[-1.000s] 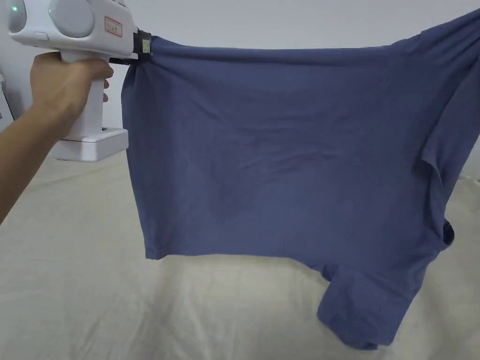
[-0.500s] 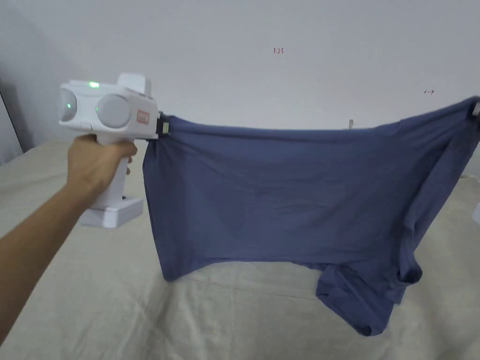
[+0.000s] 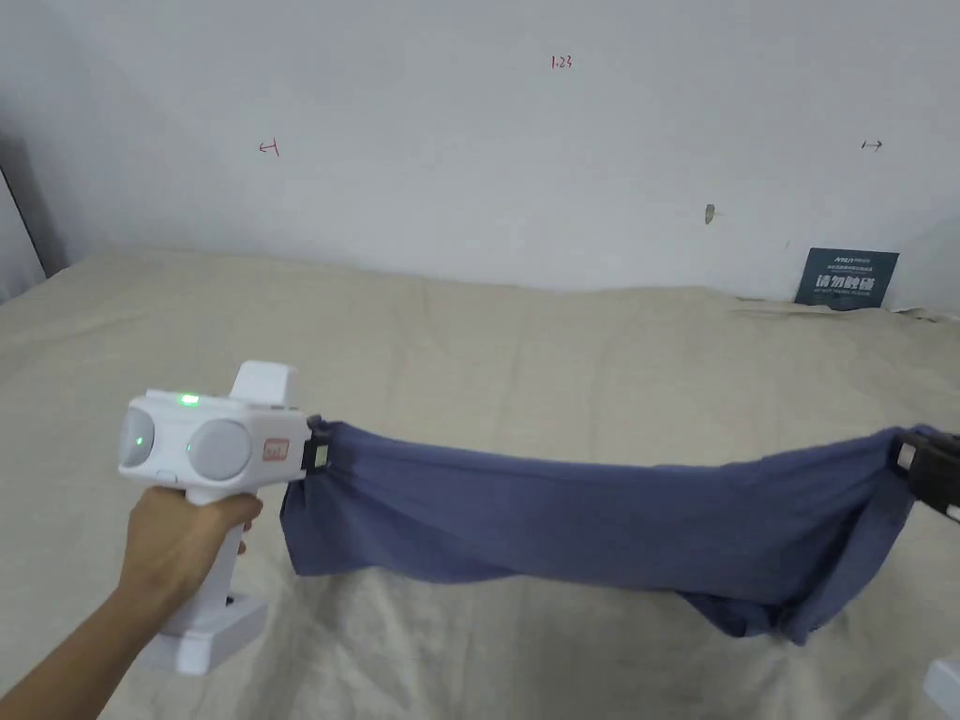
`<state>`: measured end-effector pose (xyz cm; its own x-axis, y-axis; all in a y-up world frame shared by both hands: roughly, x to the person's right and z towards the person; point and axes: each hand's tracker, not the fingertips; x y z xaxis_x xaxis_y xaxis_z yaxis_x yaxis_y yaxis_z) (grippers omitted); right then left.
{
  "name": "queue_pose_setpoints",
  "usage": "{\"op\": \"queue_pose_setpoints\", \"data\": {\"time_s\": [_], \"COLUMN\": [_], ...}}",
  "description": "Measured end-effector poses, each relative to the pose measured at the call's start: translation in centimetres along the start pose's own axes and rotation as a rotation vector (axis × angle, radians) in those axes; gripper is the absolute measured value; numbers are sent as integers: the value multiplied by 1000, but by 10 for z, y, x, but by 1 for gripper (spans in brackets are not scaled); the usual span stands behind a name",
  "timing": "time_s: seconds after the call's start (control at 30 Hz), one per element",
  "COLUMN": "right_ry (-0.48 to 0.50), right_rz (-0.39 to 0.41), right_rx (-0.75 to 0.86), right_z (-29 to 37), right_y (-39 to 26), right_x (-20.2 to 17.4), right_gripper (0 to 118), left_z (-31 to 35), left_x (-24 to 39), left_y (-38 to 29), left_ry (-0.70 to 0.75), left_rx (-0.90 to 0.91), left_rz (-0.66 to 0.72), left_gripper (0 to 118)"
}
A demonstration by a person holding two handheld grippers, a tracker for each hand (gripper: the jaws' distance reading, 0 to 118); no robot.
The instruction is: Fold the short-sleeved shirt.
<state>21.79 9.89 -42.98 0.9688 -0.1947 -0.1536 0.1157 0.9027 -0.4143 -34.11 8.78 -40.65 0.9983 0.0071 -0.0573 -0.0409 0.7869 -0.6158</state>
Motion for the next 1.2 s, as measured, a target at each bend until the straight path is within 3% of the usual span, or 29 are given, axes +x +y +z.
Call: {"op": "queue_pose_setpoints", "data": {"time_s": [0.43,0.7,0.97,1.2], "right_ry": [18,-3,-48,-158], "right_rz": [-59,-58,-84,-89], "right_rx": [-107,-168,-262,-435], "right_z": [140,196,208,169], "right_y": [-142,-194,-234,-266], "right_x": [-10,-11,-5,7], "right_gripper": [2,2,2,2], "left_z": [62,89,98,81], "left_x": [-14,-16,-16,-9], "left_y": [-175,-233,-257,-276], "left_ry": [-32,-29,-15,11], "left_rx": [-130,-174,-206,-263], "left_rz": [95,85,63,70], "left_gripper": [3,3,3,3]}}
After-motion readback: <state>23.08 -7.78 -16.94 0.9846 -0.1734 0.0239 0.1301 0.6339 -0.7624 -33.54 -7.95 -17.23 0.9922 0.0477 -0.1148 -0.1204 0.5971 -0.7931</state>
